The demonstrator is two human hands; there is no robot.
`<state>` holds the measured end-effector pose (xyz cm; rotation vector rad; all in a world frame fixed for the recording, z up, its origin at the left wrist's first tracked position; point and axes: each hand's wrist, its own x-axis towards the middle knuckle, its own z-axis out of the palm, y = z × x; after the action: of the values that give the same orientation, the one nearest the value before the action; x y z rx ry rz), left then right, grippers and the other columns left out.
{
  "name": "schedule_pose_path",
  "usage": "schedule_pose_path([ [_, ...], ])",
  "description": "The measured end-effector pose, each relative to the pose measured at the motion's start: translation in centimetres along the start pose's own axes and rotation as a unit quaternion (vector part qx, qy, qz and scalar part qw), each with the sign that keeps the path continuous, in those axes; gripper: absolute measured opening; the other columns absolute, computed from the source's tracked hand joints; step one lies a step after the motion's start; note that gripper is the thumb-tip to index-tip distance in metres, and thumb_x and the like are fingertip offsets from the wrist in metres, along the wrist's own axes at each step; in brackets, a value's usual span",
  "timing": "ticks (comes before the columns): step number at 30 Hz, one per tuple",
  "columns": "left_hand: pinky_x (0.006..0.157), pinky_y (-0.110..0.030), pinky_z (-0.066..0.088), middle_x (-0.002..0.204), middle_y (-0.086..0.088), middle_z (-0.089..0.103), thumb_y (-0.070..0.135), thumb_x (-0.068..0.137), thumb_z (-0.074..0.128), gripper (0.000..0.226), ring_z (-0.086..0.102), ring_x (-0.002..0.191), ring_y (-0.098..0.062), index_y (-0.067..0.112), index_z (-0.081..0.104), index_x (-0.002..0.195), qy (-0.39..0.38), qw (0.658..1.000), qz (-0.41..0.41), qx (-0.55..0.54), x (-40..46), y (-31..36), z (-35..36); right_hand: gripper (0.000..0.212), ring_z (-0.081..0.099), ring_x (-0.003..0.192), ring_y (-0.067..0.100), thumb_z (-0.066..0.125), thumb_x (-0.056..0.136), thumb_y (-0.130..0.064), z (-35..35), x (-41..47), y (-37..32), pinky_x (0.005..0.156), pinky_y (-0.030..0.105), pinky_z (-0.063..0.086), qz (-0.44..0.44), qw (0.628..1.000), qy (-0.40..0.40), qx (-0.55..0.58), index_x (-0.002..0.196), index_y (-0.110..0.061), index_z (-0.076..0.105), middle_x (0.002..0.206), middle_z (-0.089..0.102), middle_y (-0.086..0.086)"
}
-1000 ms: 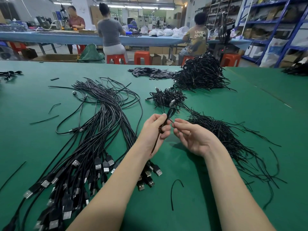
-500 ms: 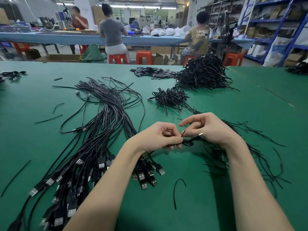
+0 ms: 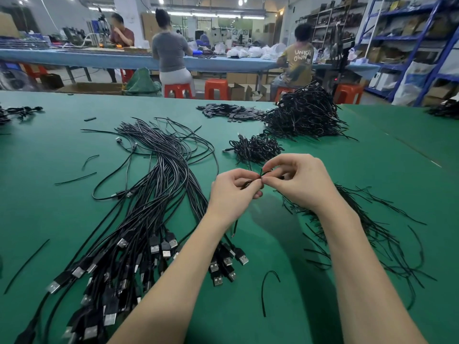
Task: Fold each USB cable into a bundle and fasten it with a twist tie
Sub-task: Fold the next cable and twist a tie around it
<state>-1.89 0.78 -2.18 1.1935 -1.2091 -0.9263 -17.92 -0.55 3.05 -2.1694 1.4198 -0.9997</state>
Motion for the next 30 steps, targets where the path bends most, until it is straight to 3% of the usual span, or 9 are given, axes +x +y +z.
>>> schedule_pose_path([
  [5, 0.078, -0.023, 0.056, 0.085, 0.010, 0.074, 0.015, 0.087, 0.073, 0.008, 0.068, 0.079, -0.001, 0.017, 0.074, 0.095, 0.034, 0.951, 0.224, 0.209, -0.7, 0.0, 0.4, 0.010, 0.069, 0.067, -0.002, 0.083, 0.079, -0.023, -0.6, 0.0, 0.3, 0.064, 0.006, 0.047, 0.021, 0.999, -0.014, 0.035, 0.084, -0.030, 0.077, 0.071, 0.074, -0.021],
  [10, 0.079, -0.035, 0.055, 0.089, 0.004, 0.074, 0.015, 0.089, 0.072, 0.009, 0.069, 0.082, -0.014, 0.013, 0.071, 0.098, 0.030, 0.924, 0.286, 0.250, -0.4, 1.0, 0.1, 0.014, 0.069, 0.072, 0.010, 0.081, 0.083, -0.007, -0.1, -0.3, 0.7, 0.065, 0.024, 0.056, 0.068, 0.968, -0.007, 0.243, 0.084, -0.021, 0.081, 0.077, 0.077, 0.002],
  [14, 0.082, -0.034, 0.055, 0.093, 0.003, 0.075, 0.014, 0.089, 0.072, 0.013, 0.069, 0.084, -0.014, 0.013, 0.072, 0.102, 0.009, 0.921, 0.287, 0.263, -0.3, 1.8, -0.1, 0.014, 0.068, 0.069, 0.011, 0.082, 0.082, -0.005, 0.0, -0.3, 0.9, 0.067, 0.026, 0.058, 0.073, 0.948, 0.011, 0.310, 0.083, -0.018, 0.081, 0.075, 0.076, 0.005],
  [18, 0.078, -0.026, 0.057, 0.086, 0.005, 0.076, 0.022, 0.086, 0.075, 0.014, 0.069, 0.078, -0.010, 0.017, 0.076, 0.099, -0.026, 0.972, 0.173, 0.156, -0.4, 2.2, 0.4, 0.015, 0.072, 0.071, 0.019, 0.081, 0.081, -0.008, 0.2, -0.2, 1.0, 0.073, 0.034, 0.061, 0.044, 0.975, 0.070, 0.208, 0.080, -0.023, 0.080, 0.074, 0.076, 0.000],
  [20, 0.077, -0.023, 0.057, 0.084, -0.001, 0.076, 0.024, 0.090, 0.073, 0.013, 0.069, 0.074, -0.010, 0.013, 0.076, 0.096, -0.052, 0.998, 0.033, -0.020, -0.1, 2.7, 0.3, 0.015, 0.072, 0.073, 0.010, 0.081, 0.081, -0.011, 0.4, -0.4, 0.6, 0.069, 0.020, 0.056, -0.004, 0.982, 0.101, 0.157, 0.079, -0.025, 0.079, 0.073, 0.076, -0.008],
  [22, 0.073, -0.025, 0.059, 0.082, -0.011, 0.074, 0.018, 0.092, 0.071, 0.016, 0.070, 0.071, -0.016, 0.003, 0.074, 0.095, -0.055, 0.973, -0.105, -0.198, 0.4, 3.0, -0.4, 0.016, 0.071, 0.073, 0.003, 0.080, 0.082, -0.009, 0.8, -0.5, 0.0, 0.064, 0.012, 0.051, -0.049, 0.984, 0.102, 0.135, 0.080, -0.024, 0.078, 0.075, 0.075, -0.013],
  [24, 0.065, -0.025, 0.059, 0.080, -0.014, 0.071, 0.012, 0.090, 0.070, 0.014, 0.070, 0.069, -0.018, -0.002, 0.071, 0.096, -0.056, 0.933, -0.193, -0.300, 0.5, 3.0, -1.0, 0.015, 0.071, 0.075, 0.004, 0.079, 0.083, -0.005, 1.4, -0.6, -0.6, 0.068, 0.018, 0.055, -0.074, 0.986, 0.088, 0.124, 0.082, -0.020, 0.078, 0.077, 0.075, -0.012],
  [27, 0.058, -0.025, 0.058, 0.072, -0.010, 0.069, 0.005, 0.086, 0.070, 0.008, 0.068, 0.063, -0.015, 0.002, 0.067, 0.093, -0.065, 0.899, -0.223, -0.371, 0.4, 3.0, -1.2, 0.017, 0.071, 0.074, 0.004, 0.078, 0.083, -0.004, 1.6, -0.5, -1.2, 0.070, 0.017, 0.055, -0.082, 0.985, 0.093, 0.120, 0.081, -0.020, 0.077, 0.076, 0.075, -0.012],
  [30, 0.058, -0.021, 0.055, 0.074, -0.006, 0.069, 0.004, 0.077, 0.073, 0.021, 0.065, 0.062, -0.011, 0.007, 0.064, 0.096, -0.070, 0.912, -0.147, -0.376, 0.4, 3.1, -1.1, 0.021, 0.070, 0.070, 0.004, 0.079, 0.083, -0.003, 1.6, -0.6, -1.5, 0.067, 0.017, 0.054, -0.044, 0.974, 0.115, 0.192, 0.078, -0.023, 0.076, 0.074, 0.075, -0.010],
])
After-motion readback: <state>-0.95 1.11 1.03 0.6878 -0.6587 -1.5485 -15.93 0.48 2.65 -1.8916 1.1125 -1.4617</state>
